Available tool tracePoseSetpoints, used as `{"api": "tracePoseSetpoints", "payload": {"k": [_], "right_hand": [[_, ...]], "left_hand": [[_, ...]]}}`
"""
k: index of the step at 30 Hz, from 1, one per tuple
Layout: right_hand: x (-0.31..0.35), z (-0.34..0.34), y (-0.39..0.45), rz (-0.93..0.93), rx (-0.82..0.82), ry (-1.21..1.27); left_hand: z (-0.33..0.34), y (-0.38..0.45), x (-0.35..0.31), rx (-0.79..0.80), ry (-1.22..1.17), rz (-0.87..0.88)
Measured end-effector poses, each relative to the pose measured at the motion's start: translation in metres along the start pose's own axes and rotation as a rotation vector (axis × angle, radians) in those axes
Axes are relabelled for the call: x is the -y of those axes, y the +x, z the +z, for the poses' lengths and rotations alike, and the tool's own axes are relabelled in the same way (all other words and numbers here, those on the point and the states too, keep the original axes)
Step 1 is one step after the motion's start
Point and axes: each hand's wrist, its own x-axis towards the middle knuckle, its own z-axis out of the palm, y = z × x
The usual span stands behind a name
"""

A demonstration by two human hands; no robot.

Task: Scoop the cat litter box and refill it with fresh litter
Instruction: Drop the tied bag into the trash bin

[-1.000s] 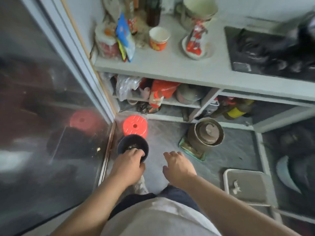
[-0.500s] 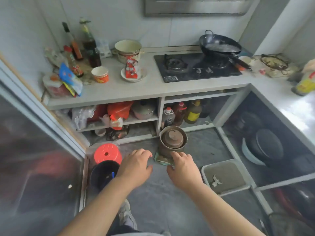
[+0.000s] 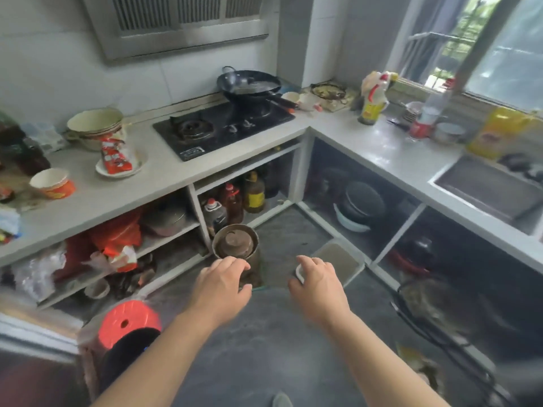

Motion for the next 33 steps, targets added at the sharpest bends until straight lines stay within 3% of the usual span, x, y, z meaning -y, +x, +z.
{"api": "tracePoseSetpoints", "payload": {"k": [5, 11, 22, 33], "right_hand": [[-0.003, 0.008, -0.037, 0.134, -0.08, 0.05], [-0.028, 0.028, -0.11, 0.342, -0.119, 0.072], [-0.136, 0.044, -0.259, 0.818, -0.195, 0.171], [-0.241, 0.014, -0.319, 0.953, -0.243, 0.294]], "left_hand": [[-0.003, -0.016, 0.005, 0.02, -0.006, 0.115], [0.021, -0.036, -0.007, 0.156, -0.018, 0.249], [0.102, -0.076, -0.131, 0.378, -0.016, 0.578], [0.159, -0.097, -0.263, 0.5, 0.048, 0.73]]}}
